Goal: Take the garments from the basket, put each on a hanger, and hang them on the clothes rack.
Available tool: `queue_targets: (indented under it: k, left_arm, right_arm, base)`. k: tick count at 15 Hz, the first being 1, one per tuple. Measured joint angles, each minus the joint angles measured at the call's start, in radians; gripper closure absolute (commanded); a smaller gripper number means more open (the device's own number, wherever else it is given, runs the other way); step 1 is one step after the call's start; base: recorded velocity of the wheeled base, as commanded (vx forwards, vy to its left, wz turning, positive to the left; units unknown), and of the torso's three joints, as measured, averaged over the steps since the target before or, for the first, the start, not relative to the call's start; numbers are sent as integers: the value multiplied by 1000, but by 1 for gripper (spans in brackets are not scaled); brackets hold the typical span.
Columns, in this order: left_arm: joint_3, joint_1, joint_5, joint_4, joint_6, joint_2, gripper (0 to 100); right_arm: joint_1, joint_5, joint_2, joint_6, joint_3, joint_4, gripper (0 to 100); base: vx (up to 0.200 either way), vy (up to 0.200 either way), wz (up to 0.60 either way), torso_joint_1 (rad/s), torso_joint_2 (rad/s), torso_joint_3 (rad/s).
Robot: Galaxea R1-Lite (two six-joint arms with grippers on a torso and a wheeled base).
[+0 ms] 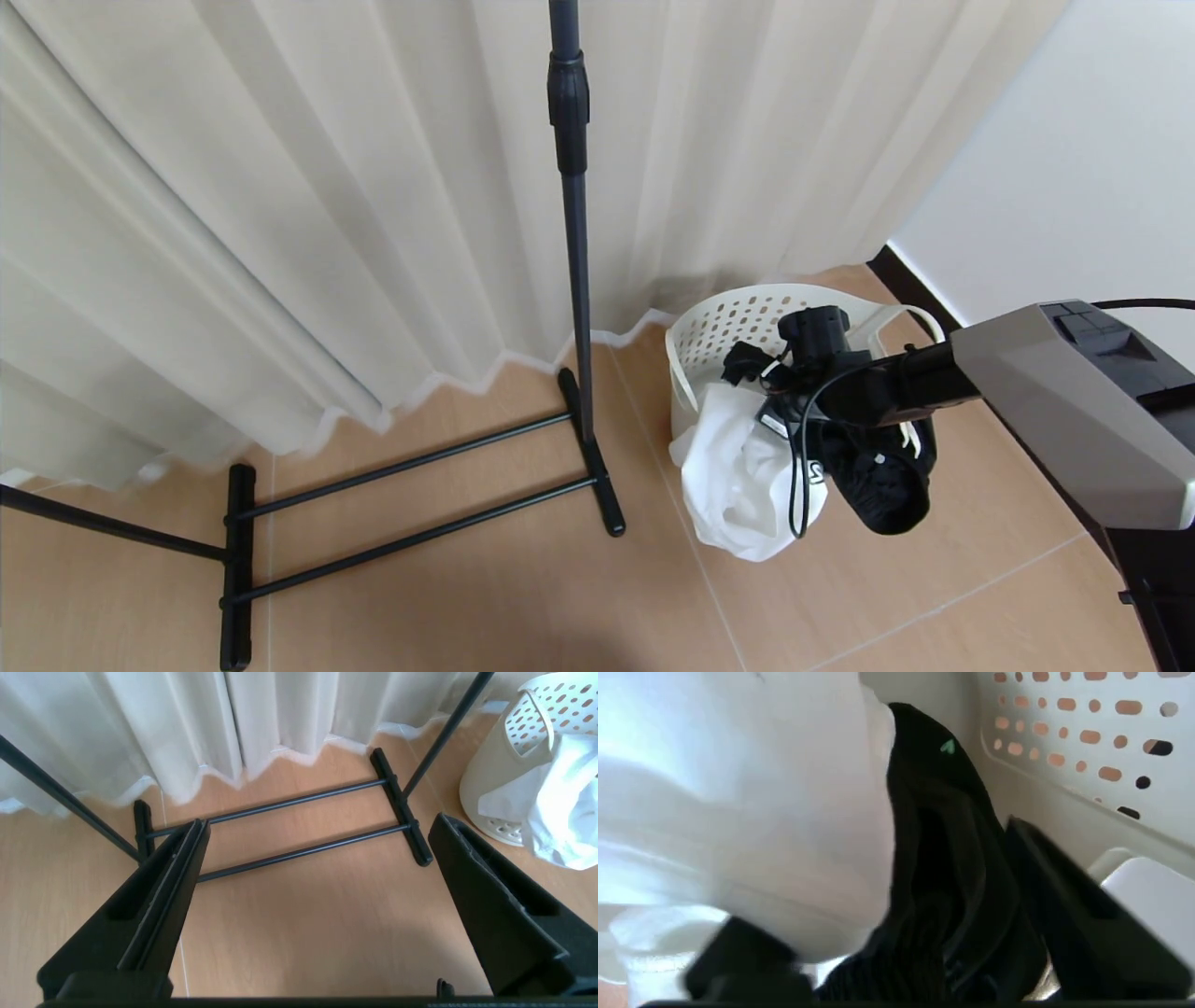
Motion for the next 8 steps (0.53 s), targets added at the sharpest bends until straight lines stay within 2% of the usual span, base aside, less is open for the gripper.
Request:
queue_targets:
  k: [5, 8]
  left_arm:
    - [0, 0, 0, 0, 0, 0, 0]
    - [0, 0, -1, 0, 1, 0, 0]
  right_arm:
    - [9, 76, -78, 109, 77, -4, 100]
    - [46, 121, -223, 257, 201, -13, 100]
  base:
    - [0, 0, 0, 0, 0, 0]
    - [0, 0, 0, 0, 0, 0]
